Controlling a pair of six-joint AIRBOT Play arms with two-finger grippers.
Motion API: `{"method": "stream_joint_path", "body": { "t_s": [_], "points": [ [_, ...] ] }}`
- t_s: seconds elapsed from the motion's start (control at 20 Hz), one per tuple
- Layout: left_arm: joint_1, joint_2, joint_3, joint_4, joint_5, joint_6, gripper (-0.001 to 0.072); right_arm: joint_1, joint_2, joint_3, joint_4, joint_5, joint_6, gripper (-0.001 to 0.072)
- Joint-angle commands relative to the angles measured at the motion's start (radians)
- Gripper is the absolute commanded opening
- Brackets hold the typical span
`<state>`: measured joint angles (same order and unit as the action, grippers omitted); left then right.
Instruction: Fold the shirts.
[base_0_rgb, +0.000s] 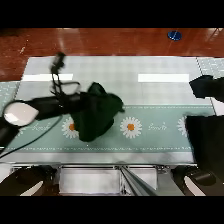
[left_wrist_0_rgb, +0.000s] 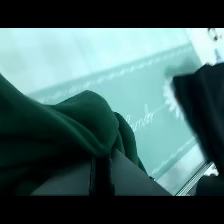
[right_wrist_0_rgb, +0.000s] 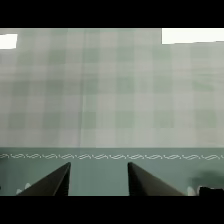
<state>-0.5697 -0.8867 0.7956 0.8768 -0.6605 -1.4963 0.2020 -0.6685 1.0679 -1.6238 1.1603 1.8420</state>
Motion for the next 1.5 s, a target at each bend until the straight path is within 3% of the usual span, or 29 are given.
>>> {"method": "stream_joint_path", "body": {
  "t_s": [0.0, 0.05, 0.1, 0.3, 0.5, 0.65, 0.8, 1.0, 1.15, 1.3, 1.45],
  "points": [
    [-0.092, -0.119, -0.063, -0.003, 0.040, 0.000, 0.0035, 0.000, -0.021, -0.061, 0.002, 0.000, 0.017, 0.0413],
    [-0.114, -0.166, -0.058, -0.009, 0.034, 0.000, 0.0221, 0.001, -0.032, -0.086, 0.002, -0.004, 0.026, 0.0413],
    [-0.133, -0.206, -0.047, -0.009, 0.010, 0.009, 0.0492, 0.001, -0.045, -0.109, 0.002, -0.017, 0.043, 0.0413],
    [-0.068, -0.267, 0.100, -0.009, -0.156, 0.061, 0.0507, 0.000, -0.112, -0.163, 0.070, -0.170, 0.091, 0.0413],
    [0.222, -0.169, 0.288, 0.088, -0.414, 0.101, 0.0507, -0.147, -0.113, -0.041, -0.058, -0.146, 0.080, 0.0413],
    [0.481, -0.089, 0.262, 0.163, -0.422, 0.096, 0.0506, -0.362, -0.113, -0.039, -0.088, -0.056, 0.008, 0.0413],
    [0.662, -0.127, 0.109, 0.047, -0.429, 0.070, 0.0506, -0.470, -0.113, -0.186, 0.072, -0.058, -0.048, 0.0413],
    [0.713, -0.338, -0.036, -0.159, -0.528, 0.232, 0.0506, -0.384, -0.114, -0.410, 0.418, -0.201, -0.202, 0.0413],
    [0.712, -0.502, -0.032, -0.351, -0.564, 0.368, 0.0506, -0.267, -0.114, -0.463, 0.444, -0.227, -0.207, 0.0413],
    [0.698, -0.605, -0.031, -0.357, -0.600, 0.398, 0.0506, -0.186, -0.114, -0.464, 0.439, -0.235, -0.190, 0.0412],
    [0.665, -0.629, -0.031, -0.455, -0.624, 0.500, 0.0506, -0.142, -0.114, -0.464, 0.439, -0.245, -0.146, 0.0412]
  ]
}}
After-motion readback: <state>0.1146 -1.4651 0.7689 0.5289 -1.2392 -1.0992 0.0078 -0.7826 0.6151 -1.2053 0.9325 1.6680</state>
